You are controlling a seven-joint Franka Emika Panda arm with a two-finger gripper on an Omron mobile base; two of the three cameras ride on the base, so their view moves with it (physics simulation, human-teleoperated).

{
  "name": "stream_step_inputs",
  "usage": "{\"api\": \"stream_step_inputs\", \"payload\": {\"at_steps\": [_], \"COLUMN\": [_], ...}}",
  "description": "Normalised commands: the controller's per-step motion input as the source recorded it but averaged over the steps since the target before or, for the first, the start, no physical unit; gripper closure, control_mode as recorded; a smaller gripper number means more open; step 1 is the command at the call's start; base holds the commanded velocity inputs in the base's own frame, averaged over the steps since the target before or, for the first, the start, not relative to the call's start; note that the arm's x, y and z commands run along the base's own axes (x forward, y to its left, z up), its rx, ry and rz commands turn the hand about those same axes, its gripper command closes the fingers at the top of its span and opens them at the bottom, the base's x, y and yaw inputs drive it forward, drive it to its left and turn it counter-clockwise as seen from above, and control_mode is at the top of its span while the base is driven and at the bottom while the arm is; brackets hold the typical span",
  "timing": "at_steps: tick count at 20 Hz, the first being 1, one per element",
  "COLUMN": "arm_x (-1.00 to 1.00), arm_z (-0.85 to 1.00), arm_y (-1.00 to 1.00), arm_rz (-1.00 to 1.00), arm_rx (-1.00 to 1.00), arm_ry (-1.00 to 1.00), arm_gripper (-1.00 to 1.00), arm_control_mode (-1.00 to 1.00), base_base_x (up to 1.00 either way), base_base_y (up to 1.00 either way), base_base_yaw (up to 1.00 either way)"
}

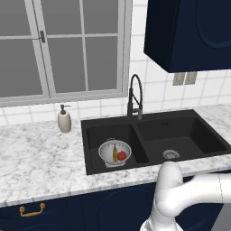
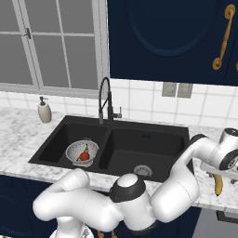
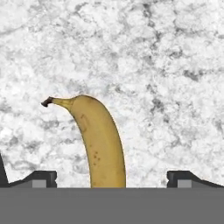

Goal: Put the colander in the sink, put the banana, apple, banana in the colander, and turn on the sink faucet and pour water over the colander.

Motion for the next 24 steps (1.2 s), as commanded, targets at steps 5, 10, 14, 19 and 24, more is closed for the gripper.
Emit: {"api": "stream_step_inputs", "payload": {"at_steps": [5,10,14,19,24], "arm_x": [0.11,0.0,0.01,0.0,-0.06], "arm_z": [-0.28,-0.2,-0.26,-0.34,-0.26], "arm_y": [-0.29,0.08,0.3,0.36,0.37], "arm_rz": [0.0,0.02,0.05,0.08,0.09], "arm_rx": [0.01,0.02,0.0,0.0,0.0], "arm_ry": [0.0,0.0,-0.01,-0.01,-0.04], "arm_gripper": [-1.0,-1.0,-1.0,-1.0,1.0], "arm_control_mode": [-1.0,-1.0,-1.0,-1.0,-1.0], "base_base_x": [0.0,0.0,0.0,0.0,0.0], "base_base_y": [0.0,0.0,0.0,0.0,0.0], "base_base_yaw": [0.0,0.0,0.0,0.0,0.0]}}
